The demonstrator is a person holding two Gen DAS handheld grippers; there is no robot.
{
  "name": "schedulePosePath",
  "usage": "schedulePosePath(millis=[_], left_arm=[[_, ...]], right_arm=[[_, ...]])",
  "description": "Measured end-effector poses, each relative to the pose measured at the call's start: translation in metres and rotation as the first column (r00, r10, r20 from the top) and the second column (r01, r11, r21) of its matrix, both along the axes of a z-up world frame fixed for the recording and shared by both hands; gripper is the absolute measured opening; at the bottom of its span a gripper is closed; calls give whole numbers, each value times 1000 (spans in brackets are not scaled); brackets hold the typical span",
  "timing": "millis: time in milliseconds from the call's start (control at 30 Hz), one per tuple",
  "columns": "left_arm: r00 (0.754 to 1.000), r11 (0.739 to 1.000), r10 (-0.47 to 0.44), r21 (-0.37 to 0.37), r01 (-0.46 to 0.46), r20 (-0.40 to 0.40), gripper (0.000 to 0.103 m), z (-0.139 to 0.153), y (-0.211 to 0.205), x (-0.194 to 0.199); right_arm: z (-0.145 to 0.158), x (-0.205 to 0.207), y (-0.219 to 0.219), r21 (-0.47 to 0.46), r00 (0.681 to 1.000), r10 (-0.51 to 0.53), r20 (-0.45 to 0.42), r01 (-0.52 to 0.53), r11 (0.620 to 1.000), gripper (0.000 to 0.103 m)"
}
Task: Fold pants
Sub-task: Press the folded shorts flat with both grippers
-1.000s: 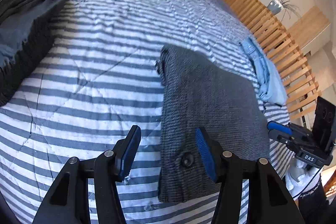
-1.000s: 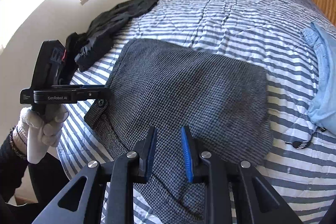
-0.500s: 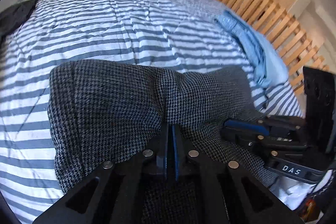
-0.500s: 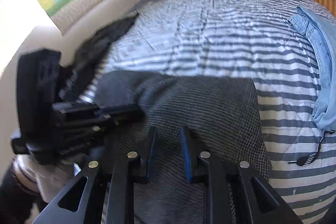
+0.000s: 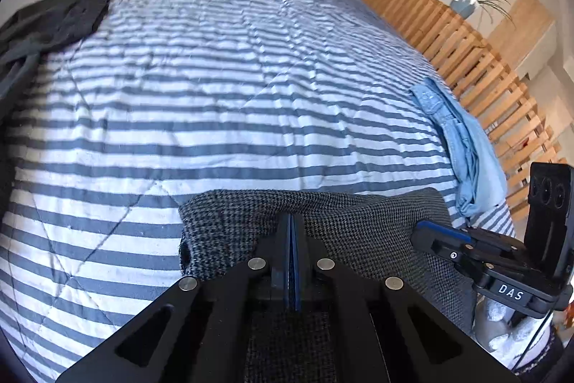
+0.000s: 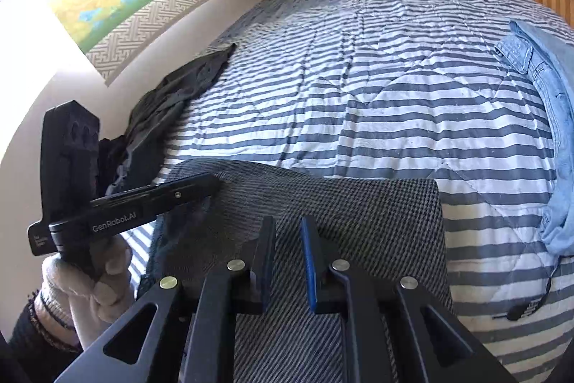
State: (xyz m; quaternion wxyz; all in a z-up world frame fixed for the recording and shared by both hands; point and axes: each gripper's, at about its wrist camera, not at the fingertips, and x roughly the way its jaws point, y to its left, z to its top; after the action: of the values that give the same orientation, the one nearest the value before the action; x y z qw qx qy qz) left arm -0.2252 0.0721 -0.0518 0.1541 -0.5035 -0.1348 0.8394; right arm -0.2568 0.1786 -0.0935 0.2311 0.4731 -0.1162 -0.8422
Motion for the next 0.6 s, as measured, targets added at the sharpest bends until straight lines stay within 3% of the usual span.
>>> schedulePosePath(millis=[67,167,267,300,400,533,600], left_arm=[[1000,998,19,54,-20,22,2,-9,-9,-5],[1000,999,24,37,-24,-4,2,-2,-9,-3],[998,998,45,45,-44,-33,2,14,-15,8],[999,998,41,55,-39,-33,2,18,-16,15],[1000,997,-2,73,4,-30,3,26,-10,44],[997,998,-65,-3,65,-30,3,16,11,78],[998,998,-63,-26,62,-20,3,3,11,81]], right_arm=[[-20,-14,1,35,999,-7,48,6,999,2],[-32,-15,17,-40,996,-16,90,19,999,0],[-15,-2,16,34,998,-19,68,17,999,1],[-6,6,17,28,998,-18,56,17,999,7],[13,39,15,-10,999,42,30,-42,999,7],[15,76,-1,-8,994,102,24,-102,995,7],[-2,82,-12,52,992,112,56,-115,992,7]])
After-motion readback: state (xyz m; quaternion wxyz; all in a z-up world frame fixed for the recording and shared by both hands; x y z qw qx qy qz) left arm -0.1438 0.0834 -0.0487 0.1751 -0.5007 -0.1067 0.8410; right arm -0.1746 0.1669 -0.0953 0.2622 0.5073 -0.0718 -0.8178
